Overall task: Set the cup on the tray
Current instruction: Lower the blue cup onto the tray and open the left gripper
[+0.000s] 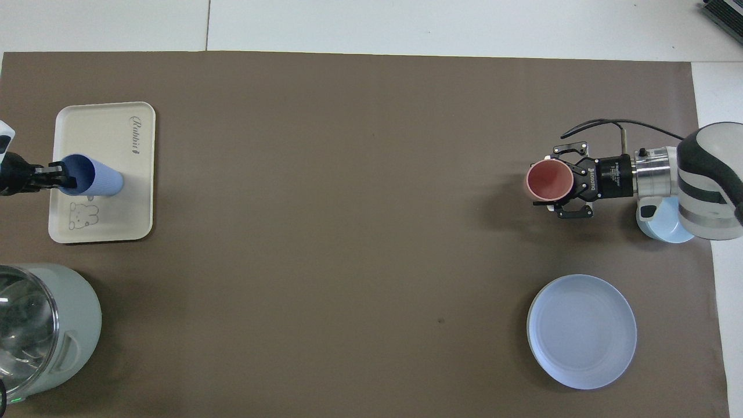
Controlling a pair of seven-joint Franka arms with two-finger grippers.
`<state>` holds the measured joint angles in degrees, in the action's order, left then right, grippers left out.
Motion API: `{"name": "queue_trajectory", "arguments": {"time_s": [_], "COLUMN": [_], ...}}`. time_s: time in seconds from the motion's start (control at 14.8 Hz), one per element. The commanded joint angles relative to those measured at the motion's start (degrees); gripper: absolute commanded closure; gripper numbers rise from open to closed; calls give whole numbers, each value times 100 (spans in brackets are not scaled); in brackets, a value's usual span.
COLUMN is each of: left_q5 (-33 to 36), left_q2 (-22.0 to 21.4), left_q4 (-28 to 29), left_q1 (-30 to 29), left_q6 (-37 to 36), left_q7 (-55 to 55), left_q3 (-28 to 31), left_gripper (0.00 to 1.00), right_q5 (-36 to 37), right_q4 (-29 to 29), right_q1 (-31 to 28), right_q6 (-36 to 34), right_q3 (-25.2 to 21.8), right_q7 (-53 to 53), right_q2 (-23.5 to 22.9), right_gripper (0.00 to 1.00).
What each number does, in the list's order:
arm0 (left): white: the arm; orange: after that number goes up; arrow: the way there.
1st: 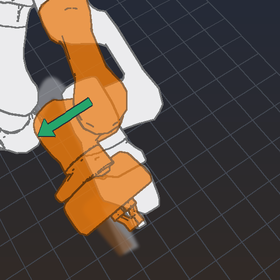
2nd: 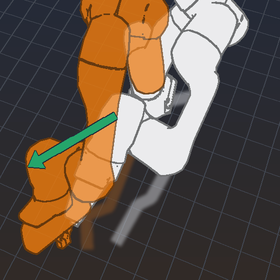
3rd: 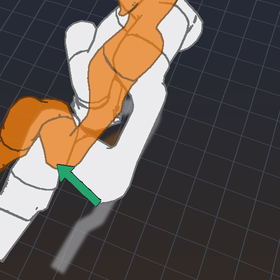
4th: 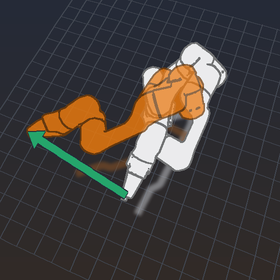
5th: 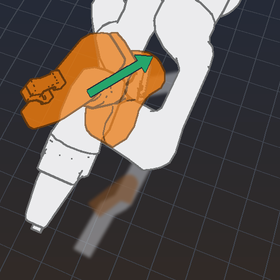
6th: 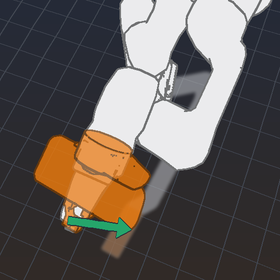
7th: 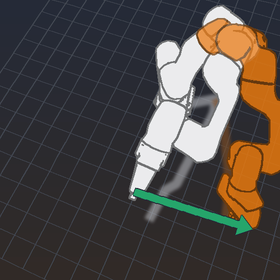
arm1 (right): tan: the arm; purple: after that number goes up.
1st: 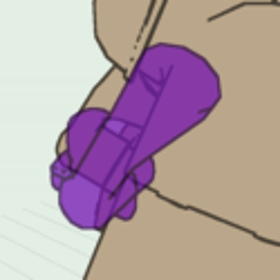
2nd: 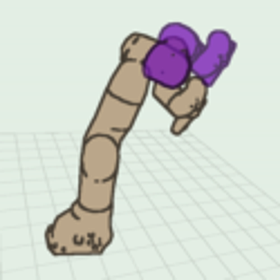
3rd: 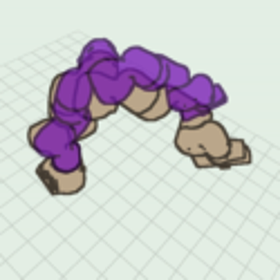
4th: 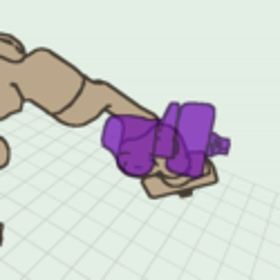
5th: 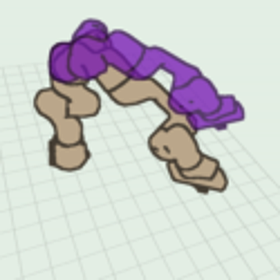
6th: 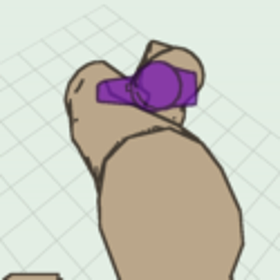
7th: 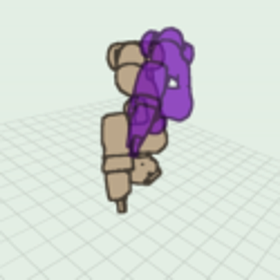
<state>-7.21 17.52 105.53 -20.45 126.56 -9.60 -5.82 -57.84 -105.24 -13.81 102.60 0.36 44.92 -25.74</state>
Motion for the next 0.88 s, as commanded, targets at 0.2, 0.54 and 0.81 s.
{"name": "queue_trajectory", "arguments": {"time_s": [0.2, 0.54, 0.81], "left_q5": [87, 712, 712], "left_q2": [-380, -784, -1162], "left_q4": [-576, -947, -771], "left_q1": [172, 998, 1665], "left_q6": [-1007, -2020, -2487], "left_q7": [-121, -51, 554], "left_q3": [-51, -68, -86], "left_gripper": [0, 0, 0], "right_q5": [-79, -52, 114], "right_q4": [30, 56, 39], "right_q1": [-420, -534, -509], "right_q6": [-390, -355, -311], "right_q3": [61, 52, 52], "right_q7": [-774, -897, -1247], "right_q2": [-309, -405, -415], "right_gripper": [100, 100, 100]}}
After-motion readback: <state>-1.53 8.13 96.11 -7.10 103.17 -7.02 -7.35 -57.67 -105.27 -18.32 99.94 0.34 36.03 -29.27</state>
